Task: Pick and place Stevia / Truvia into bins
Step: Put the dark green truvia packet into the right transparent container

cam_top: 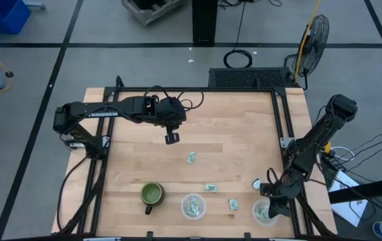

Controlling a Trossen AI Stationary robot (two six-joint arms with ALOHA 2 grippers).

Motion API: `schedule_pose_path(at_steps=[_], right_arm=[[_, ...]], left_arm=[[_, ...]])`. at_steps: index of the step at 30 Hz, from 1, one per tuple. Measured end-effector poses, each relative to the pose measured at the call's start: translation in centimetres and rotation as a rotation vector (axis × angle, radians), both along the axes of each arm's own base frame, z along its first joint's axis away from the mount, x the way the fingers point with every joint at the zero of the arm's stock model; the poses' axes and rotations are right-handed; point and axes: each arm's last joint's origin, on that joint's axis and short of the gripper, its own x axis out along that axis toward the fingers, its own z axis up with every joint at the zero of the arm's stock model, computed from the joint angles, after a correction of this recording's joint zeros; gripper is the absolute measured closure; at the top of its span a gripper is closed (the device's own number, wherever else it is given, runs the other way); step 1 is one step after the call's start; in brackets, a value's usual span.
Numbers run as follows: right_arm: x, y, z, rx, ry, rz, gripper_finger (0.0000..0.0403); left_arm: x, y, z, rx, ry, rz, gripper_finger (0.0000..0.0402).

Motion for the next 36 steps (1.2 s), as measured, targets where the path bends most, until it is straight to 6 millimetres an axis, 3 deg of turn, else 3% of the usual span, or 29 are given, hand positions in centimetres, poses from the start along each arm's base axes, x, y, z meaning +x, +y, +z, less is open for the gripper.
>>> schedule_pose_path(at_steps=[6,14,20,25,28,36], right_arm=[[0.4,-0.7,1.0,-0.007,-0.152,0.032,0.0366],[0.8,-3.5,2.0,-0.097,-0.263,-0.004,0.0359],[-0.7,-6.9,-0.2,-0.4,-0.005,-0.052,0.0349],[-0.8,-8.6,-1.0,-0.637,-0.018,-0.147,0.0342],[-0.4,-9.0,-1.6,-0.652,-0.047,-0.223,0.0339],[-1.0,-9.5,-4.9,-0.498,0.057,-0.319,0.0339]], left_arm=[[0.0,0.0,0.0,0.011,0.004,-0.017,0.0376],[0.0,0.0,0.0,0.035,0.014,-0.053,0.0376],[0.0,0.0,0.0,0.035,0.014,-0.053,0.0376],[0.0,0.0,0.0,0.036,0.014,-0.053,0.0376],[0.0,0.0,0.0,0.035,0.014,-0.052,0.0376],[0.0,0.0,0.0,0.029,0.011,-0.043,0.0376]])
